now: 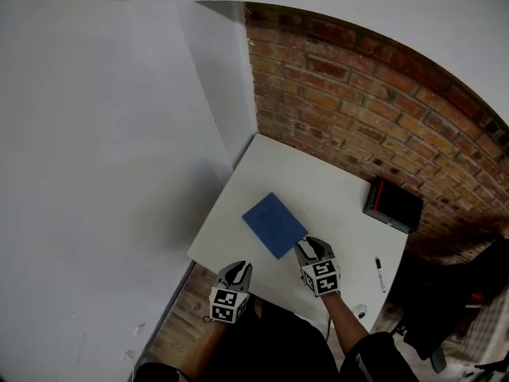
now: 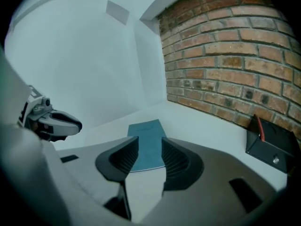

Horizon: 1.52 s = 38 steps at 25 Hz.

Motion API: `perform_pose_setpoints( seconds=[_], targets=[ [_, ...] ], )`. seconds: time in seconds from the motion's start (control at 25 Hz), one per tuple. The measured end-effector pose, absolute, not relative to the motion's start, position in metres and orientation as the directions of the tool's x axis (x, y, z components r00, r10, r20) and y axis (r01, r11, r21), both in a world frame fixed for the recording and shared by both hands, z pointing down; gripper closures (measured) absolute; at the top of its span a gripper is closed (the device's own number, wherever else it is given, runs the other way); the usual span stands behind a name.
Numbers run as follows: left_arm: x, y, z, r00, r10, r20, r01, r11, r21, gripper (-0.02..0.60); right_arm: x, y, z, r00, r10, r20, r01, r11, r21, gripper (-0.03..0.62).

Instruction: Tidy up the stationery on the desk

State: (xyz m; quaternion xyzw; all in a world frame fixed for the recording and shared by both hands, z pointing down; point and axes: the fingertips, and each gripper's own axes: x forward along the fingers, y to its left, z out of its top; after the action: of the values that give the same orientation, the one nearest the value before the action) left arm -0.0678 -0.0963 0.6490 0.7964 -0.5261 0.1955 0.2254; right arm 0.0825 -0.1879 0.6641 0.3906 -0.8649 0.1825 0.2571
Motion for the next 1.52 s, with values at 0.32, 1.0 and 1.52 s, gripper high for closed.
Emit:
perform_pose_setpoints(
  seconds=[0.32, 1.0, 1.52],
  targets=[
    [-0.076, -0.102, 0.676, 0.380, -0.709, 0.595, -0.923, -0.338, 0.186, 0.468, 0.077, -0.223, 0.720, -0.520, -0.459, 0.720, -0.728, 0.679, -0.092, 0.402],
    [-0.078, -0.120, 0.703, 0.398, -0.648, 0.650, -0.916, -0.321, 0.241, 0.400, 0.074, -0.246, 0.779, -0.514, -0.294, 0.806, -0.735, 0.635, -0.237, 0.375],
    [-0.072, -0.139, 0.723, 0.457, -0.578, 0.676, -0.884, -0.381, 0.272, 0.397, 0.079, -0.251, 0.779, -0.499, -0.276, 0.821, -0.763, 0.590, -0.265, 0.381]
  ],
)
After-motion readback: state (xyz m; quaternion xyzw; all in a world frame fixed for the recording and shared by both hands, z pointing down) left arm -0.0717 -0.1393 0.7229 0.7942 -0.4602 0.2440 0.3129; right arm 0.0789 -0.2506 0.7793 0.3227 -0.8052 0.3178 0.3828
